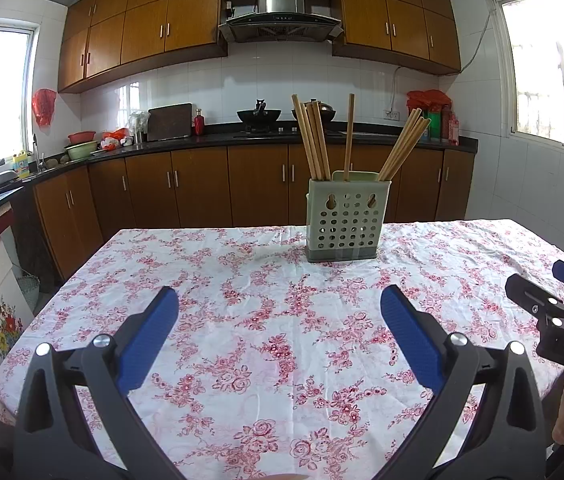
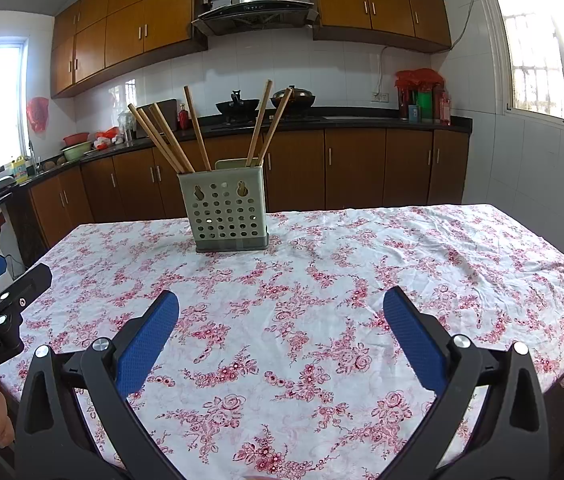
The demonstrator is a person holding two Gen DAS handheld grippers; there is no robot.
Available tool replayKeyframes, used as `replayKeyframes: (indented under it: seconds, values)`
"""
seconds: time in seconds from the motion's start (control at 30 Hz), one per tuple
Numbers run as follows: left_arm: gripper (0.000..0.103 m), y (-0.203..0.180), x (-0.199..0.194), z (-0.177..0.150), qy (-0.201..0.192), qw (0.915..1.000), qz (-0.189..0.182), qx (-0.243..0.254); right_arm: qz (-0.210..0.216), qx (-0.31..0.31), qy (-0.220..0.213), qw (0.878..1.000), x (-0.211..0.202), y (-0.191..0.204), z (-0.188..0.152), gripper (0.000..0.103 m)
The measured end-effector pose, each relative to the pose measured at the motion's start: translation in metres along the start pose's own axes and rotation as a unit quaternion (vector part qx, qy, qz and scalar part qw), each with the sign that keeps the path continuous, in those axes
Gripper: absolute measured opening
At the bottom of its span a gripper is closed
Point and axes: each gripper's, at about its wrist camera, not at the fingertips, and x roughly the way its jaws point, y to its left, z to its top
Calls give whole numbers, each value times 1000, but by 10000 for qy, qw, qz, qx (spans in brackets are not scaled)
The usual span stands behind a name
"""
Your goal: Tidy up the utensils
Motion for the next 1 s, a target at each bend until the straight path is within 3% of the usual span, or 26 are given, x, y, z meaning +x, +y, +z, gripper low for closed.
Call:
replayKeyframes:
  seconds: [1.0]
  values:
    - [99,1,3,-1,33,10000,0,-53,2,-9,5,10000,0,1,0,101]
